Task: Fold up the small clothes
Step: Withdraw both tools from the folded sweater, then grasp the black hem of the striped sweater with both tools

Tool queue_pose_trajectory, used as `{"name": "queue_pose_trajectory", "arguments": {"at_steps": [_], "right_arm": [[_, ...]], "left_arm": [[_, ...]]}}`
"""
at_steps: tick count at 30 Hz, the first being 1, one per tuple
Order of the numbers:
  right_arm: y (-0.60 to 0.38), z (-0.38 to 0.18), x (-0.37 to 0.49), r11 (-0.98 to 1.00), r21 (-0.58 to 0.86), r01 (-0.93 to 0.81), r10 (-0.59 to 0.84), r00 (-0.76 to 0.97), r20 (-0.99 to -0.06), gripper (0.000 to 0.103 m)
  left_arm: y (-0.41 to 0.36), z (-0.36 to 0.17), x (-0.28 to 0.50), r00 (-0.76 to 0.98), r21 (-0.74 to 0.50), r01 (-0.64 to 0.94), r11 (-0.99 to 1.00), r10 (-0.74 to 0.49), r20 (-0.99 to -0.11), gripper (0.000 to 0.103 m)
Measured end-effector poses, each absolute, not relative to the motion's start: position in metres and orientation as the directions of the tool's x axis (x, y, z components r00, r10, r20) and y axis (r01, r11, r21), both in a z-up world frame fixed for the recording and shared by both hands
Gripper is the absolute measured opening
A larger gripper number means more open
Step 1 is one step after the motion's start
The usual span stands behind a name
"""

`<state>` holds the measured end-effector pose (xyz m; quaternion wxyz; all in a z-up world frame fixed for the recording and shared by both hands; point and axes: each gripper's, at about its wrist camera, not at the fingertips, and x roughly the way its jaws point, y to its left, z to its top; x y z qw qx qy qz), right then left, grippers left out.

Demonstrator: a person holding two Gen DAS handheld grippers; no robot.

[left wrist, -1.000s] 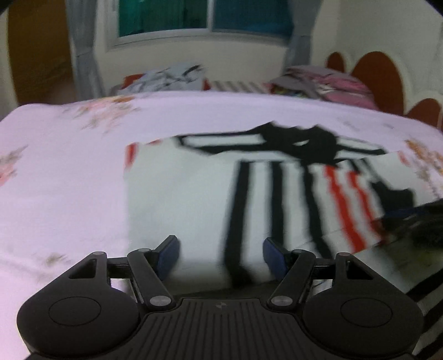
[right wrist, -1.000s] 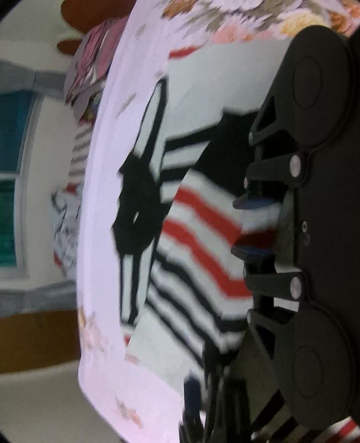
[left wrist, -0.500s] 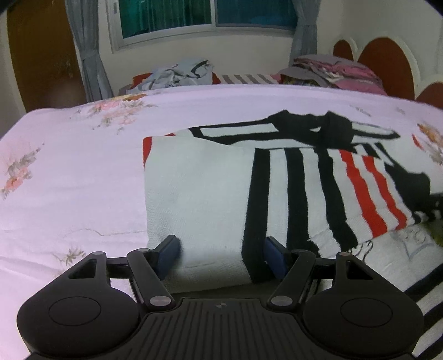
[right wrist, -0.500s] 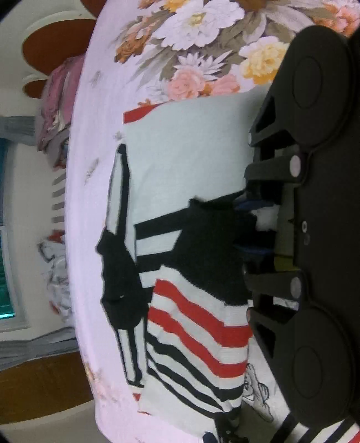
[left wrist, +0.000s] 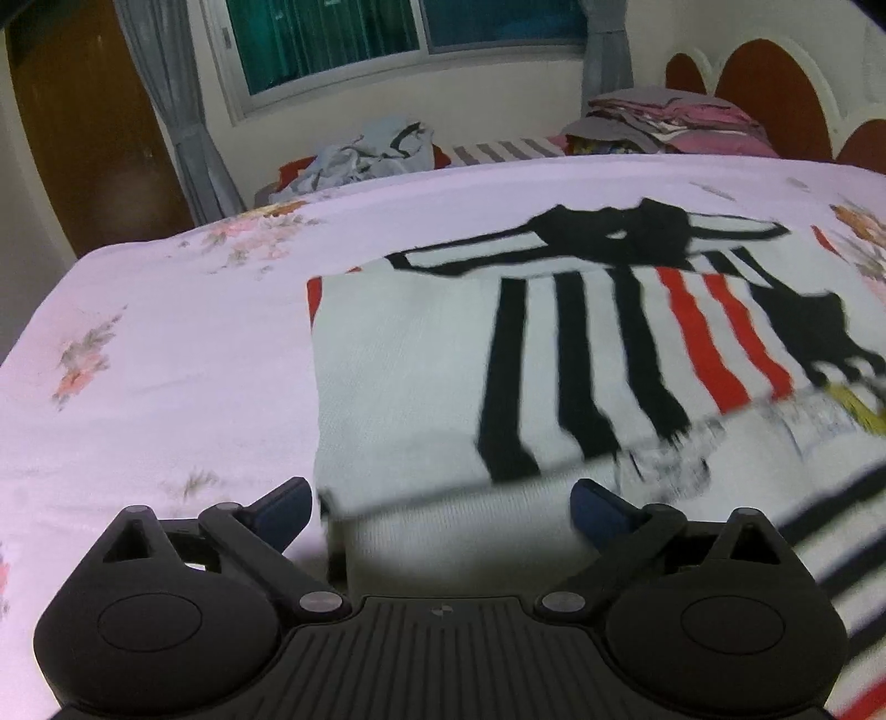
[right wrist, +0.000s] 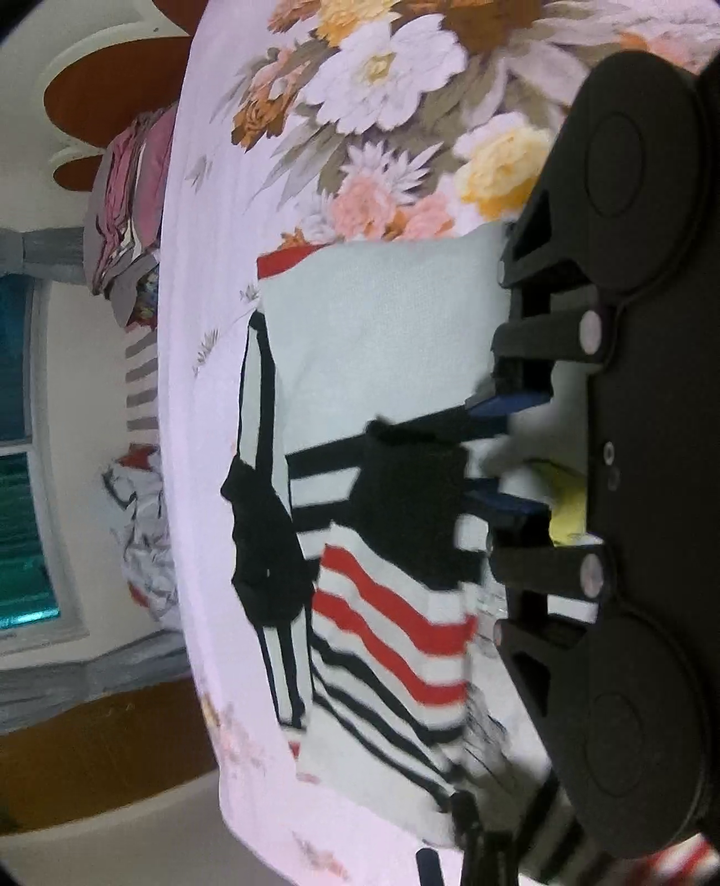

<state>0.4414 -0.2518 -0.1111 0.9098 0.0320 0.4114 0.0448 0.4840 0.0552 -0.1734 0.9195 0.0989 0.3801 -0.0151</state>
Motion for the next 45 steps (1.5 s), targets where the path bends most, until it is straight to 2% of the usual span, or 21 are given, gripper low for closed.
{"name": "queue_pose_trajectory", "arguments": {"at_steps": [2,5,14,15,17,21,25,30,32,37,45], "right_arm": [[-0.260,-0.106,0.421,0.993,0.099,-0.066,0.118,0.657,-0.744,0.045],[-0.278,-0.098,0.393,0.990,0.128,-0.059,0.135,0.663,-0.737,0.052],[-0.312,-0.082,0.298,0.981,0.193,-0.030,0.161,0.683,-0.712,0.053],[-0.315,-0.082,0.288,0.978,0.207,-0.028,0.169,0.686,-0.707,0.053],[-0.321,-0.085,0.267,0.972,0.234,-0.023,0.186,0.688,-0.702,0.053],[-0.330,-0.097,0.238,0.972,0.235,-0.004,0.176,0.673,-0.718,0.053],[-0.335,-0.107,0.209,0.967,0.255,0.002,0.189,0.664,-0.723,0.053],[-0.338,-0.114,0.182,0.950,0.311,0.010,0.227,0.661,-0.715,0.053],[-0.340,-0.121,0.176,0.939,0.343,0.016,0.250,0.653,-0.715,0.053],[-0.351,-0.142,0.177,0.893,0.445,0.066,0.312,0.623,-0.717,0.051],[-0.342,-0.150,0.198,0.878,0.474,0.071,0.336,0.615,-0.714,0.052]], "left_arm": [[0.057,-0.173,0.465,0.711,0.169,0.095,0.981,0.052,-0.701,0.099],[0.064,-0.174,0.432,0.712,0.149,0.074,0.986,0.053,-0.700,0.099],[0.092,-0.163,0.326,0.722,0.088,0.012,0.996,0.052,-0.690,0.098],[0.094,-0.161,0.317,0.725,0.079,0.012,0.997,0.046,-0.687,0.095],[0.097,-0.160,0.299,0.722,0.067,0.005,0.998,0.043,-0.691,0.082],[0.100,-0.164,0.269,0.702,0.059,0.011,0.998,0.034,-0.711,0.079],[0.101,-0.165,0.243,0.686,0.003,0.018,1.000,-0.010,-0.727,0.069],[0.106,-0.175,0.224,0.658,-0.092,-0.015,0.996,-0.059,-0.750,0.067],[0.110,-0.183,0.221,0.639,-0.157,-0.025,0.987,-0.105,-0.762,0.055],[0.120,-0.192,0.223,0.642,-0.297,-0.050,0.954,-0.197,-0.741,0.054],[0.120,-0.197,0.249,0.643,-0.383,-0.039,0.923,-0.270,-0.717,0.054]]}}
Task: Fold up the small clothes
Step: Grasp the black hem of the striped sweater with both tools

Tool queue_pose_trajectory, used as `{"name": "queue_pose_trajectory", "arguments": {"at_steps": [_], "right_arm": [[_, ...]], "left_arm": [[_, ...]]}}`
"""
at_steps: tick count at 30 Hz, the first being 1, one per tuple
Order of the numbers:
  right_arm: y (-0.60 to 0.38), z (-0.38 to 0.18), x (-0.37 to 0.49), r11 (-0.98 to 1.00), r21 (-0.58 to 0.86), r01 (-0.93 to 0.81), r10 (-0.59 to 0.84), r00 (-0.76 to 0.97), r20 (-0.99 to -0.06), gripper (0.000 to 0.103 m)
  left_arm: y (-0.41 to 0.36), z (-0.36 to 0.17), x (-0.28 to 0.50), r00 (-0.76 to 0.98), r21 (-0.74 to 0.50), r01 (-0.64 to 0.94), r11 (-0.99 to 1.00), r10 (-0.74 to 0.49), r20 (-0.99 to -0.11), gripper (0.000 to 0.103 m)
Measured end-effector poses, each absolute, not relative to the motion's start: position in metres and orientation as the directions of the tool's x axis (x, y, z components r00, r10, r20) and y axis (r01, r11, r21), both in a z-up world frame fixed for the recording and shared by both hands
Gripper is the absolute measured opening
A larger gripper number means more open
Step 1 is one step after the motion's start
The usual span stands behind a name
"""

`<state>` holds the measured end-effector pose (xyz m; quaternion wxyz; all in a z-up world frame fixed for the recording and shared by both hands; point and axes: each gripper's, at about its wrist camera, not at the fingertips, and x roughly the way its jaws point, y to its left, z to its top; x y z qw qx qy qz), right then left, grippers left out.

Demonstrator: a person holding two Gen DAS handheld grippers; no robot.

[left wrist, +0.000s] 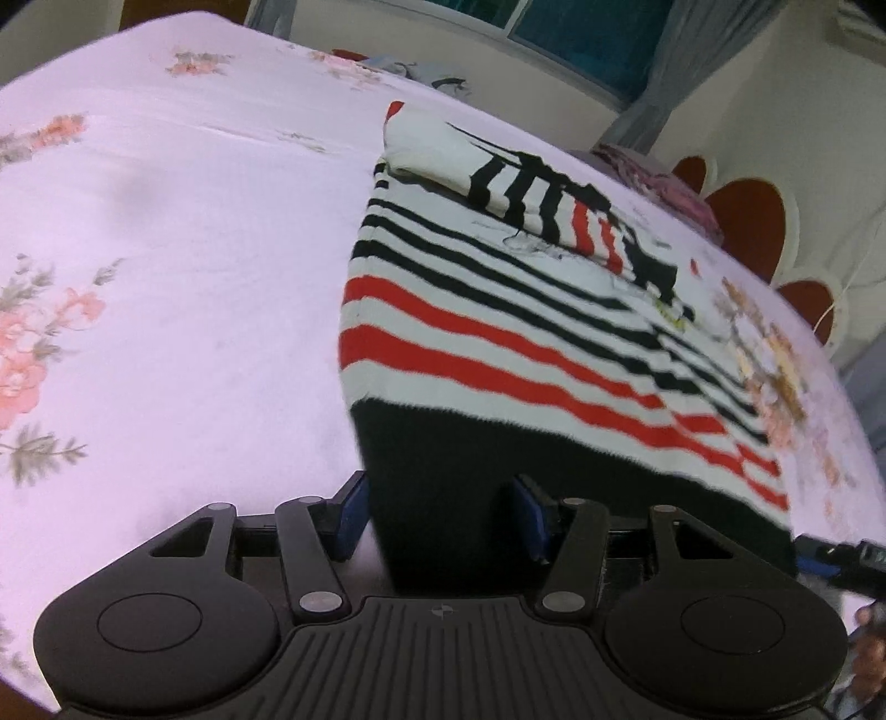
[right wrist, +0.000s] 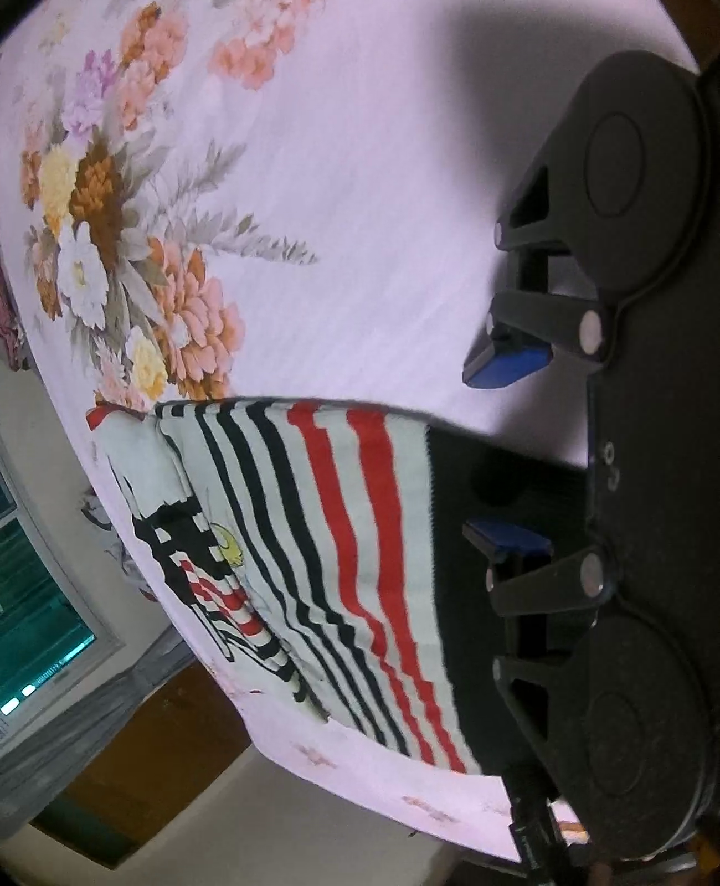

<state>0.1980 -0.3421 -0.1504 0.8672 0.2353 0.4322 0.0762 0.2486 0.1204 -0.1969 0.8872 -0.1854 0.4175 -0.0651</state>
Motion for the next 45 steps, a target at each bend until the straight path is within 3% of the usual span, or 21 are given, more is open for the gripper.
{"name": "queue_pose_trajectory", "arguments": {"at_steps": [6,9,11,15,18,19,20,27,29,33,34,36,45], "right_arm": [[-0.328,-0.152,0.191,0.865,0.501,-0.009,0.415,0.576,-0.705,0.050],[-0.327,-0.154,0.196,0.850,0.526,-0.010,0.439,0.564,-0.700,0.038],[-0.330,-0.157,0.203,0.828,0.560,0.020,0.453,0.566,-0.689,0.030],[-0.328,-0.158,0.210,0.828,0.561,0.026,0.453,0.559,-0.694,0.022],[-0.321,-0.156,0.210,0.845,0.535,-0.005,0.452,0.543,-0.708,0.011],[-0.322,-0.155,0.209,0.840,0.543,-0.009,0.460,0.543,-0.703,0.010],[-0.322,-0.155,0.208,0.834,0.551,-0.009,0.467,0.543,-0.698,0.008],[-0.319,-0.159,0.207,0.830,0.558,-0.021,0.485,0.523,-0.701,0.011],[-0.319,-0.155,0.207,0.844,0.536,-0.020,0.457,0.550,-0.699,0.006],[-0.334,-0.136,0.197,0.826,0.563,-0.030,0.442,0.654,-0.614,0.006],[-0.337,-0.140,0.199,0.829,0.558,-0.032,0.441,0.651,-0.617,0.006],[-0.337,-0.161,0.211,0.866,0.500,0.024,0.398,0.572,-0.717,0.006],[-0.342,-0.092,0.212,0.855,0.515,-0.058,0.406,0.692,-0.596,0.006]], "left_arm": [[0.110,-0.198,0.246,0.631,-0.383,0.013,0.924,-0.305,-0.713,0.054],[0.116,-0.200,0.251,0.641,-0.425,0.000,0.905,-0.326,-0.695,0.054],[0.119,-0.202,0.257,0.647,-0.451,-0.012,0.892,-0.337,-0.684,0.047],[0.120,-0.205,0.264,0.660,-0.472,-0.041,0.881,-0.330,-0.675,0.042],[0.119,-0.206,0.261,0.661,-0.469,-0.047,0.882,-0.325,-0.677,0.030],[0.120,-0.206,0.259,0.659,-0.476,-0.044,0.878,-0.332,-0.675,0.019],[0.121,-0.207,0.258,0.653,-0.485,-0.039,0.874,-0.345,-0.674,0.014],[0.125,-0.216,0.248,0.639,-0.534,-0.055,0.844,-0.381,-0.668,0.014],[0.124,-0.212,0.248,0.661,-0.511,-0.062,0.857,-0.349,-0.665,0.006],[0.131,-0.197,0.239,0.726,-0.481,-0.073,0.873,-0.284,-0.626,0.006],[0.132,-0.200,0.241,0.710,-0.463,-0.076,0.883,-0.278,-0.647,0.006],[0.130,-0.210,0.246,0.676,-0.432,-0.085,0.898,-0.267,-0.687,0.006],[0.138,-0.169,0.240,0.793,-0.538,-0.081,0.839,-0.273,-0.545,0.006]]}}
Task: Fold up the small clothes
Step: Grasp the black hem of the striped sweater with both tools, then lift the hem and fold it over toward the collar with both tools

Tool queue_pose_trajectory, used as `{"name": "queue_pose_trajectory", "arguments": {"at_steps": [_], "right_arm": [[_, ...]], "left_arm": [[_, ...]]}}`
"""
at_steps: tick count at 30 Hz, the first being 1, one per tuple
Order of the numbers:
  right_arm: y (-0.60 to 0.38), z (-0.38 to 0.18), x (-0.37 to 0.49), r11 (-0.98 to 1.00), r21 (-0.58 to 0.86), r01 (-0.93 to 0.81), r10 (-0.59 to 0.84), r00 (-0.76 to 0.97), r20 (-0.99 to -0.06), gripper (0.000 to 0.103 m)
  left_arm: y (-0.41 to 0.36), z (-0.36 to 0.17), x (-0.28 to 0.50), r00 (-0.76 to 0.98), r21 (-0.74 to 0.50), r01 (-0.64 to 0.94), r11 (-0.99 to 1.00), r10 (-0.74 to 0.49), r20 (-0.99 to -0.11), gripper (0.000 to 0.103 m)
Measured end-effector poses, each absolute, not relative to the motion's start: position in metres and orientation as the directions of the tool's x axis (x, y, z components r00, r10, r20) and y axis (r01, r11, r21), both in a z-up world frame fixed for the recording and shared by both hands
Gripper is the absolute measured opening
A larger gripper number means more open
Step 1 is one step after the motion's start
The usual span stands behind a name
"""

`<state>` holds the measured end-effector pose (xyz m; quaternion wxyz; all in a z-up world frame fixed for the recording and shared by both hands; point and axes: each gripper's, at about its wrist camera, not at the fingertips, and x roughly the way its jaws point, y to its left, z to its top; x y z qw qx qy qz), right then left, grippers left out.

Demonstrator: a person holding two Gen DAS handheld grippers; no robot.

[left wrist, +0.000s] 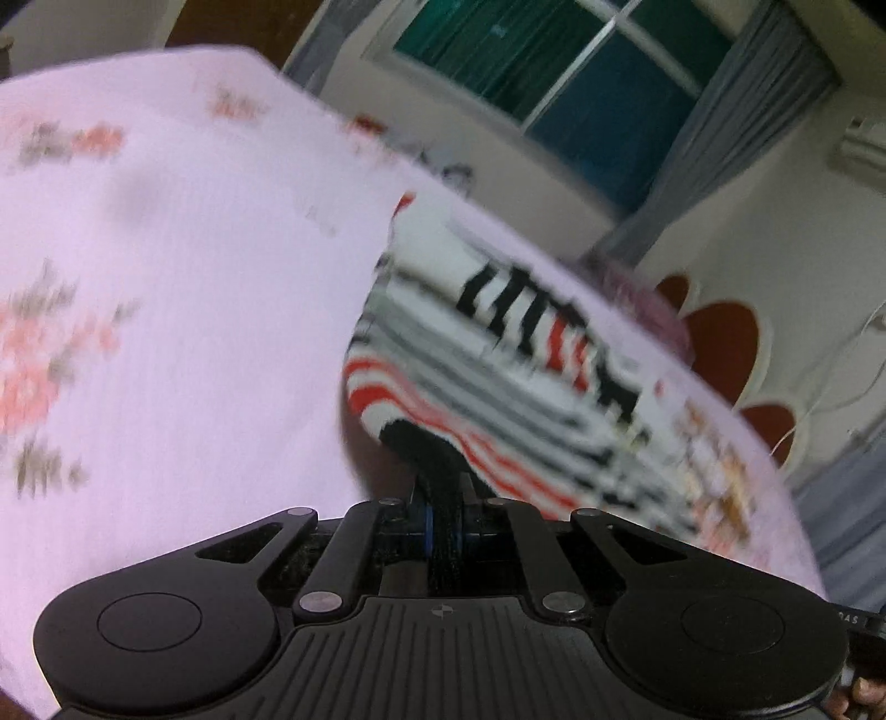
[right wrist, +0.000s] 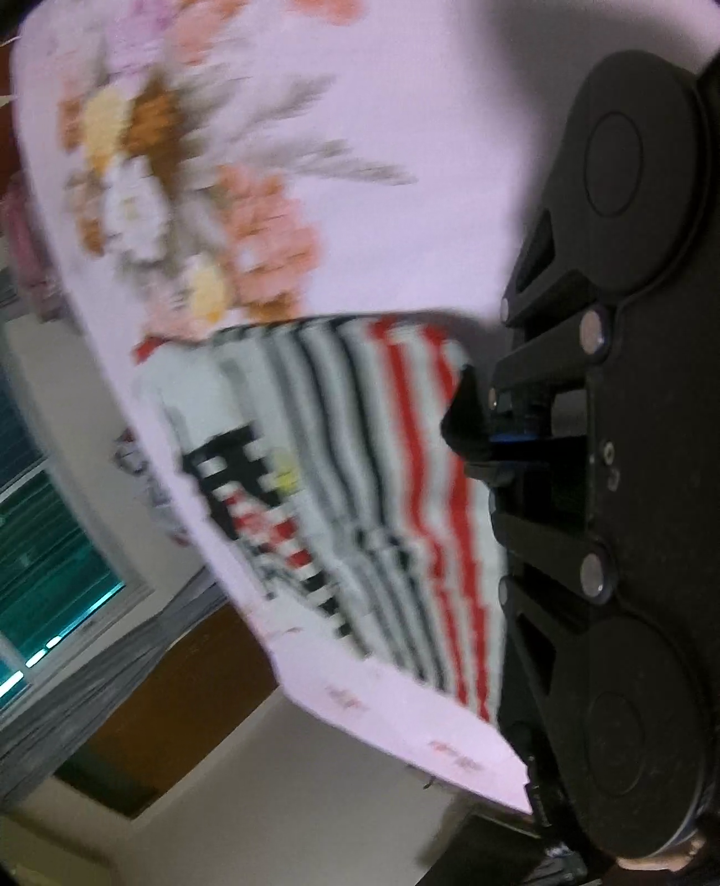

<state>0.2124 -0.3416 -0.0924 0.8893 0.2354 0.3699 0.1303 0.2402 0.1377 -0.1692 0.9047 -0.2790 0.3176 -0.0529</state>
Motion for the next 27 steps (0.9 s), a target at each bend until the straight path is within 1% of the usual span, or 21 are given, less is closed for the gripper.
{"name": "queue_pose_trajectory", "arguments": {"at_steps": [4,7,12,15,18,24,27], "right_arm": [[-0.344,-0.058,0.245,0.862,0.496,-0.106,0.403,0.738,-0.542,0.006],[-0.345,-0.040,0.280,0.873,0.473,-0.115,0.383,0.761,-0.523,0.006],[-0.346,-0.023,0.356,0.867,0.494,-0.067,0.348,0.792,-0.503,0.006],[-0.346,-0.025,0.404,0.856,0.516,-0.024,0.330,0.794,-0.511,0.006],[-0.349,-0.035,0.455,0.847,0.532,0.020,0.320,0.780,-0.538,0.006],[-0.362,-0.082,0.531,0.803,0.577,0.147,0.312,0.721,-0.619,0.006],[-0.367,-0.107,0.558,0.783,0.592,0.193,0.320,0.691,-0.649,0.006]], "left_arm": [[0.135,-0.137,0.268,0.818,-0.524,-0.025,0.851,-0.284,-0.500,0.006],[0.135,-0.116,0.306,0.834,-0.514,0.005,0.858,-0.287,-0.470,0.006],[0.141,-0.096,0.385,0.850,-0.518,-0.007,0.855,-0.268,-0.453,0.006],[0.142,-0.094,0.440,0.844,-0.519,-0.020,0.855,-0.263,-0.467,0.006],[0.137,-0.101,0.496,0.824,-0.506,-0.035,0.862,-0.262,-0.503,0.006],[0.124,-0.130,0.594,0.744,-0.454,-0.064,0.889,-0.260,-0.615,0.006],[0.121,-0.148,0.627,0.704,-0.435,-0.062,0.898,-0.270,-0.657,0.006]]}}
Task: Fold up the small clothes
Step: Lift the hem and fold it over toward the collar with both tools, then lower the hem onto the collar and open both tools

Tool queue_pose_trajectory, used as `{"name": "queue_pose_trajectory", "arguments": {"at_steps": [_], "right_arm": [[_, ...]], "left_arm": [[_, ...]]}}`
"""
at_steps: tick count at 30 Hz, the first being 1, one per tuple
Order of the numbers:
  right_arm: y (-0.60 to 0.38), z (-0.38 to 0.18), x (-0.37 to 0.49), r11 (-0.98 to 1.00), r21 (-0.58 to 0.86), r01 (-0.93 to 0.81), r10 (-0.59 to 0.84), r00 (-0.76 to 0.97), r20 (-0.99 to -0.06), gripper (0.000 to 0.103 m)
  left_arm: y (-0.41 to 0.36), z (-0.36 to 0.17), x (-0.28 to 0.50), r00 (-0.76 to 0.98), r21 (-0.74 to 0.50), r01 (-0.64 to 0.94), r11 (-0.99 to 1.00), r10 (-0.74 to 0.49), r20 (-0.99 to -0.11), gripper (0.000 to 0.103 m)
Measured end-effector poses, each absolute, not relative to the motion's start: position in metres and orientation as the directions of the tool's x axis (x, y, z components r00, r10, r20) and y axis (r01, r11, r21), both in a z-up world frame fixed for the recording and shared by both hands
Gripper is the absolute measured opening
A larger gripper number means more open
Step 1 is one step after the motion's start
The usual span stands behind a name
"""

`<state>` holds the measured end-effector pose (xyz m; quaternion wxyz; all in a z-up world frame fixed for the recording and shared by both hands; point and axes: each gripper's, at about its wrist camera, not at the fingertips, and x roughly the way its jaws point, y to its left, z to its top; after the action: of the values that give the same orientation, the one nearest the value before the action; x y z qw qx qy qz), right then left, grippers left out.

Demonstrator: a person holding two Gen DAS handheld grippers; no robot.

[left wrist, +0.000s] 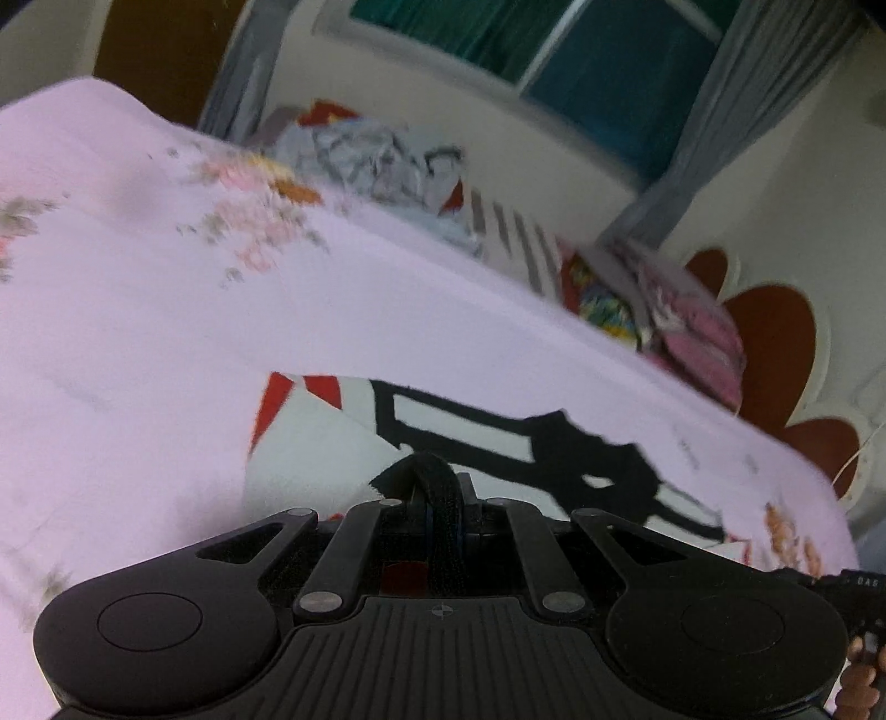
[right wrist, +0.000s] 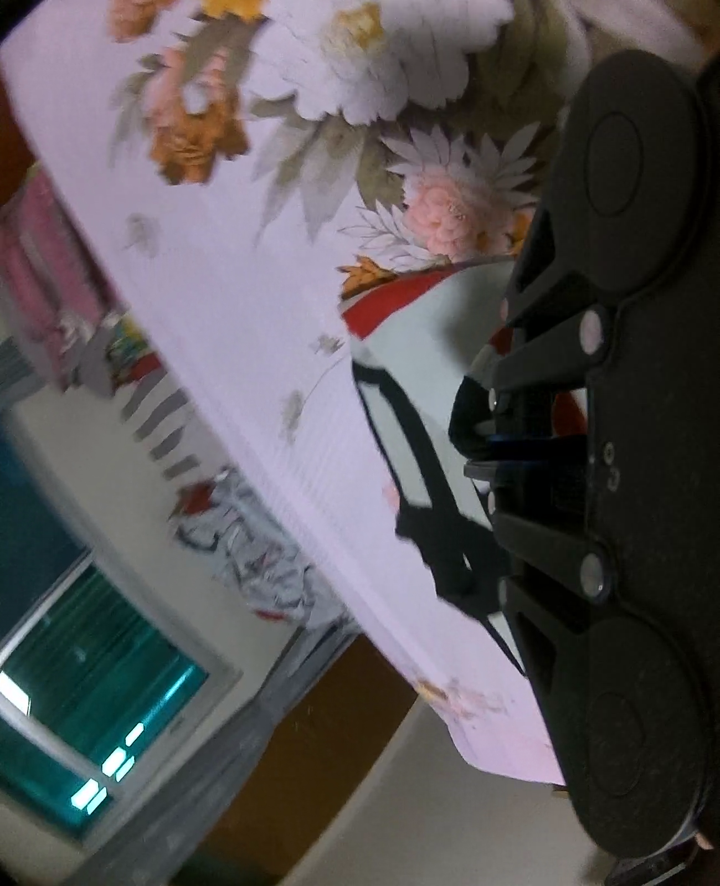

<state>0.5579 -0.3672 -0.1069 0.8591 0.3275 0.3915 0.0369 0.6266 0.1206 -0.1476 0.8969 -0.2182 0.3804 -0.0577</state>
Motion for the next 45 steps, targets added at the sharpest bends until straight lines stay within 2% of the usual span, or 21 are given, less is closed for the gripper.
{"name": "queue_pose_trajectory", "arguments": {"at_steps": [4,6,7,9,10,11,12,15,16,19,22,27,28,29,30,32,33,34,39,45], "right_arm": [[-0.370,-0.129,0.584,0.768,0.598,0.230,0.324,0.666,-0.672,0.006],[-0.369,-0.136,0.593,0.770,0.597,0.227,0.326,0.664,-0.673,0.008],[-0.368,-0.135,0.595,0.779,0.590,0.212,0.317,0.679,-0.662,0.013],[-0.367,-0.130,0.595,0.802,0.561,0.205,0.263,0.722,-0.640,0.031],[-0.368,-0.126,0.595,0.805,0.555,0.211,0.234,0.746,-0.624,0.053],[-0.369,-0.123,0.592,0.808,0.551,0.209,0.214,0.768,-0.604,0.062],[-0.370,-0.119,0.591,0.813,0.548,0.198,0.205,0.783,-0.587,0.060],[-0.372,-0.111,0.586,0.823,0.543,0.168,0.214,0.794,-0.569,0.054],[-0.370,-0.108,0.584,0.841,0.519,0.154,0.207,0.795,-0.570,0.050],[-0.367,-0.104,0.576,0.878,0.463,0.122,0.197,0.789,-0.582,0.049],[-0.360,-0.103,0.567,0.917,0.394,0.067,0.205,0.767,-0.608,0.049],[-0.336,-0.117,0.583,0.967,0.254,0.004,0.179,0.700,-0.691,0.048],[-0.328,-0.121,0.589,0.978,0.208,-0.002,0.152,0.689,-0.708,0.047],[-0.321,-0.124,0.594,0.985,0.171,-0.013,0.134,0.681,-0.720,0.047],[-0.314,-0.128,0.598,0.991,0.130,-0.024,0.112,0.672,-0.732,0.045],[-0.296,-0.135,0.602,0.999,0.004,-0.045,0.034,0.674,-0.738,0.026],[-0.288,-0.135,0.600,0.997,-0.038,-0.068,0.019,0.690,-0.724,0.018],[-0.284,-0.134,0.599,0.995,-0.068,-0.072,0.003,0.704,-0.710,0.005],[-0.290,-0.119,0.595,0.996,-0.087,0.006,-0.059,0.783,-0.620,0.004],[-0.297,-0.152,0.614,0.991,-0.126,0.039,-0.115,0.722,-0.682,0.004]], "left_arm": [[0.116,-0.165,0.655,0.661,-0.445,-0.030,0.895,-0.316,-0.681,0.006],[0.113,-0.167,0.661,0.674,-0.464,0.011,0.886,-0.349,-0.651,0.007],[0.111,-0.168,0.664,0.678,-0.480,0.032,0.876,-0.372,-0.634,0.008],[0.110,-0.169,0.668,0.681,-0.512,0.043,0.858,-0.400,-0.613,0.039],[0.110,-0.169,0.669,0.693,-0.517,0.047,0.855,-0.401,-0.599,0.075],[0.111,-0.167,0.669,0.717,-0.508,0.049,0.860,-0.384,-0.581,0.091],[0.110,-0.161,0.666,0.750,-0.481,0.043,0.875,-0.347,-0.564,0.092],[0.114,-0.157,0.668,0.759,-0.499,0.072,0.864,-0.371,-0.534,0.092],[0.113,-0.156,0.668,0.758,-0.474,0.075,0.878,-0.359,-0.545,0.091],[0.109,-0.160,0.671,0.726,-0.401,0.112,0.909,-0.350,-0.591,0.091],[0.107,-0.165,0.671,0.693,-0.326,0.143,0.934,-0.330,-0.641,0.075],[0.090,-0.172,0.675,0.647,-0.220,0.182,0.958,-0.286,-0.707,0.067],[0.086,-0.172,0.676,0.646,-0.186,0.193,0.963,-0.268,-0.715,0.056],[0.080,-0.173,0.675,0.647,-0.137,0.205,0.969,-0.239,-0.724,0.038],[0.076,-0.173,0.675,0.653,-0.091,0.217,0.972,-0.214,-0.726,0.031],[0.073,-0.171,0.672,0.673,-0.060,0.229,0.972,-0.202,-0.711,0.003],[0.074,-0.168,0.672,0.688,-0.058,0.225,0.973,-0.201,-0.697,0.004],[0.078,-0.165,0.667,0.716,-0.065,0.203,0.977,-0.194,-0.671,0.004],[0.092,-0.148,0.648,0.829,-0.053,0.107,0.993,-0.119,-0.547,0.004],[0.082,-0.179,0.669,0.769,0.040,0.053,0.998,-0.015,-0.639,0.004]]}}
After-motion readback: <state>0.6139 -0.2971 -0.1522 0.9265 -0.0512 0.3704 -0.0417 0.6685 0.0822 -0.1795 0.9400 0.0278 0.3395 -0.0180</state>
